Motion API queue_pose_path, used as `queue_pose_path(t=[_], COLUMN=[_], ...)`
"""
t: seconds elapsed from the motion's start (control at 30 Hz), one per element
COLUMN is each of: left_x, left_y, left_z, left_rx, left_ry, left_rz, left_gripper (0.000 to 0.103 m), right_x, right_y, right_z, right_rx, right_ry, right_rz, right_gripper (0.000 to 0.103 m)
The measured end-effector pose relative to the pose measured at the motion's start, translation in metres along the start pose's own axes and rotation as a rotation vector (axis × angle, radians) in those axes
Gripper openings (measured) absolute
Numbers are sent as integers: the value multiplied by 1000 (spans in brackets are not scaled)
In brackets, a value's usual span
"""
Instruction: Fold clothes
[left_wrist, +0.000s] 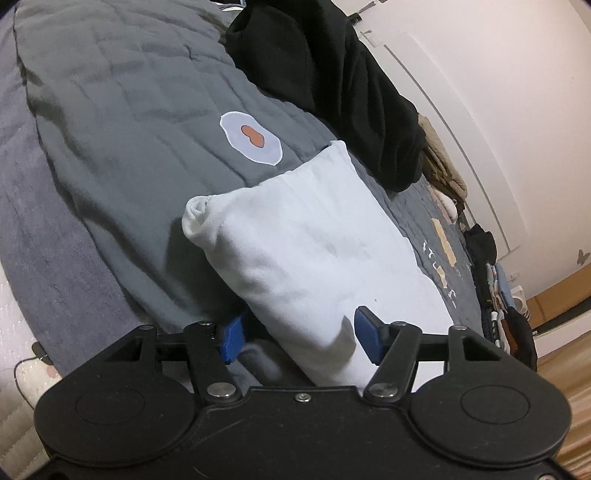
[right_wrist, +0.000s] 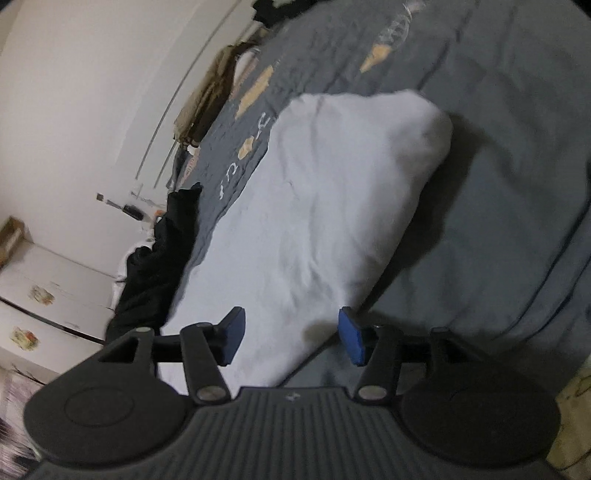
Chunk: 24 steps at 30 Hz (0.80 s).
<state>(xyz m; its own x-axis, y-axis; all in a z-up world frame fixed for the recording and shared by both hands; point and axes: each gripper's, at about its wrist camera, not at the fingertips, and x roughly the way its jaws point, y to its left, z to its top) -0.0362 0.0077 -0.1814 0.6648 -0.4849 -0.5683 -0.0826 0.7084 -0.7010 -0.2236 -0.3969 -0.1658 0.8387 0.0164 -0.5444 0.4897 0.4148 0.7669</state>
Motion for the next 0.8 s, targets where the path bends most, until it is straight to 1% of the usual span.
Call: queue_pose_path(t=[0.13,0.2,0.23,0.27,0.33,0.37,0.4,0.47,0.5,0.57,0.63,0.67,0.73,0.77,0.8], left_x=[0,0,1,1,0,0,-1,-3,-5,-8,-11,-10,-6,-5,-3], left_y=[-1,-1,-1,-1,-1,-1,0,2,3,4,-1,-1,3,6,8], left_z=[-1,-2,-1,-1,0,1,2,5,6,8,8,9,10,11,13], left_rx=[3,6,6,6,9,12,16,13,6,-7,15,13,-8,-22,-35], left_ry=[-4,-8,-9,-10,-16,-23,-32,-45,-51,-64,-73,-70,-57,-55,-55], left_rz=[9,12,12,12,9,14,24,35,28,13,14,25,51,61,61], left_gripper=[61,61,61,61,60,56,42,26,22,22,24,27,34,43,44], right_x=[9,15,20,21,19,18,12,-4,-12,-25,-21,-17,-11,-8,-5], right_y=[-11,-11,-14,-19,-30,-36,-38,-40,-37,-28,-34,-37,-45,-49,-53], right_z=[6,17,23,26,32,35,38,44,45,47,48,48,48,48,49], right_rx=[49,41,57,92,170,209,223,234,228,182,185,190,202,208,214], right_ry=[-7,-43,-53,-75,-129,-156,-190,-262,-298,-357,-344,-332,-308,-297,-285], right_rz=[-17,-32,-35,-33,-25,-21,-31,-59,-66,-80,-104,-117,-142,-154,-166], right_gripper=[58,58,58,58,52,37,25,19,18,18,18,18,24,25,25])
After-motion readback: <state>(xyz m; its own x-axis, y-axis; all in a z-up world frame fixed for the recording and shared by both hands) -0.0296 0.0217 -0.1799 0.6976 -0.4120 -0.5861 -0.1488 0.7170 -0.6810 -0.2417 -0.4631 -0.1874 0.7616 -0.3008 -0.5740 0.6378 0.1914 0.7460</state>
